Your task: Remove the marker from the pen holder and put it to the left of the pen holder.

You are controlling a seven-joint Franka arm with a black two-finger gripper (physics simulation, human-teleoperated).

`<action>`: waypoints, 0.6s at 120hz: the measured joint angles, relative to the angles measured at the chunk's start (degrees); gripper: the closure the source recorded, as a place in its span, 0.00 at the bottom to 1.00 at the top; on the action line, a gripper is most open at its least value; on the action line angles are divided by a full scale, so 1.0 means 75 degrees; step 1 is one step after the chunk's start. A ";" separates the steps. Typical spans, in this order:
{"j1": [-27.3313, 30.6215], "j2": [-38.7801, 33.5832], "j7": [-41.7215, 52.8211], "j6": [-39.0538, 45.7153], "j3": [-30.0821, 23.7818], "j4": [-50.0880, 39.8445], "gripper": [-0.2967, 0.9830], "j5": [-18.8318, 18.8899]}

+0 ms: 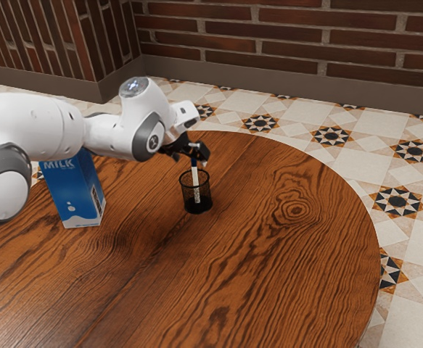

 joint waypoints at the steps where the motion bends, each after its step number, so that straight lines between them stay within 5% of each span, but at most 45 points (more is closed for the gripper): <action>1: 0.0001 0.0008 0.0001 0.0010 0.0000 0.0010 0.26 -0.0003; 43: 0.0095 0.0323 0.0042 0.0420 0.0011 0.0199 0.56 -0.0158; 72: 0.0108 0.0439 0.0060 0.0678 0.0011 0.0206 0.67 -0.0174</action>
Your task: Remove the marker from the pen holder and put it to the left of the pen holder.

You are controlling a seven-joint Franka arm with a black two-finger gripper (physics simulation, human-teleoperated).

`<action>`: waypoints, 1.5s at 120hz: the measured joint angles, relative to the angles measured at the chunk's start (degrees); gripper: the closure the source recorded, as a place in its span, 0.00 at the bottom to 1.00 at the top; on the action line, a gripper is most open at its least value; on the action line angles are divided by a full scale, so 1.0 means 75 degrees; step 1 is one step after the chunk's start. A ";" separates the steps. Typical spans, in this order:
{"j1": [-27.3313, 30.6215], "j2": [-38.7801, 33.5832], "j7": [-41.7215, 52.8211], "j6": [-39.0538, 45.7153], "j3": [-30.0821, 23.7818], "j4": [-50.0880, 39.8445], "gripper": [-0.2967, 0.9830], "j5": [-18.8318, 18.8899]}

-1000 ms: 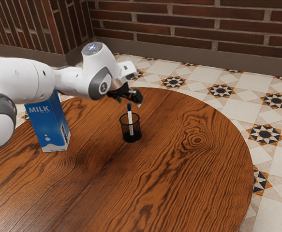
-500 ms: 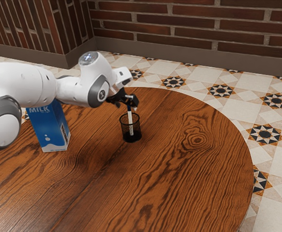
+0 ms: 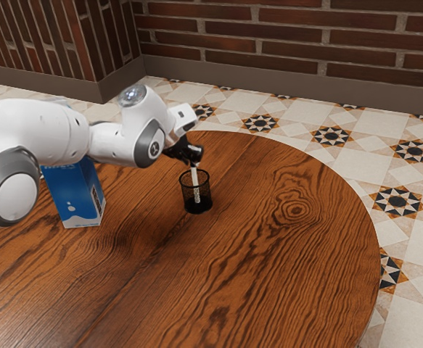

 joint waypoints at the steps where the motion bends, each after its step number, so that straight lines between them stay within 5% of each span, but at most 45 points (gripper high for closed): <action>1: 0.0001 0.0004 0.0000 0.0005 0.0000 0.0001 0.68 0.0000; 53: -0.0112 -0.0149 -0.0021 0.0102 -0.0032 -0.0008 0.79 -0.0037; 129: 0.0073 -0.2716 -0.0179 0.0032 -0.0015 -0.2358 0.82 0.0117; 180: 0.0422 -0.1472 -0.0548 -0.3672 0.0108 -0.0877 0.81 0.0191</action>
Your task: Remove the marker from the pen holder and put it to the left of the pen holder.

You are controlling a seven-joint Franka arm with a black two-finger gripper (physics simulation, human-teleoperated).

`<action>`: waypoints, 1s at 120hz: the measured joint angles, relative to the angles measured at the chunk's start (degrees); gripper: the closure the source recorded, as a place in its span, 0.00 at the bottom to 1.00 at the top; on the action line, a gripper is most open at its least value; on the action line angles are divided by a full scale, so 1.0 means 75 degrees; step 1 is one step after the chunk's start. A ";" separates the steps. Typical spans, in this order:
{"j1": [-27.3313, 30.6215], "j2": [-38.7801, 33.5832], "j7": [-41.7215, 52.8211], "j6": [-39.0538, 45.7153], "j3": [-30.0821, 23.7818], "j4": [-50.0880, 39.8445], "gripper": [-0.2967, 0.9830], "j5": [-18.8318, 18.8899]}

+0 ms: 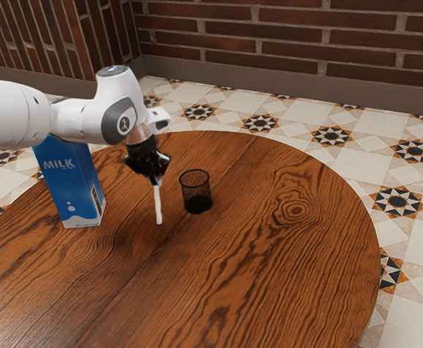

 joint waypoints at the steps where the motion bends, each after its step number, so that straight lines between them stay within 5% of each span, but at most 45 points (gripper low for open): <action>1: -0.0001 0.0050 -0.0004 -0.0051 0.0023 0.0057 0.81 0.0001; 40: -0.0022 0.1522 0.0055 -0.1021 0.0438 0.1720 0.75 0.0108; 67: -0.0101 0.1913 0.0259 -0.1193 0.0446 0.2326 0.43 -0.0054; 91: -0.0015 0.2741 0.0554 -0.1322 0.0457 0.3065 0.34 -0.0110; 109: -0.0058 0.2597 0.0743 -0.1396 0.0457 0.3064 0.34 -0.0096; 120: -0.0001 0.0202 0.0779 -0.1768 0.0265 0.1653 0.30 -0.0251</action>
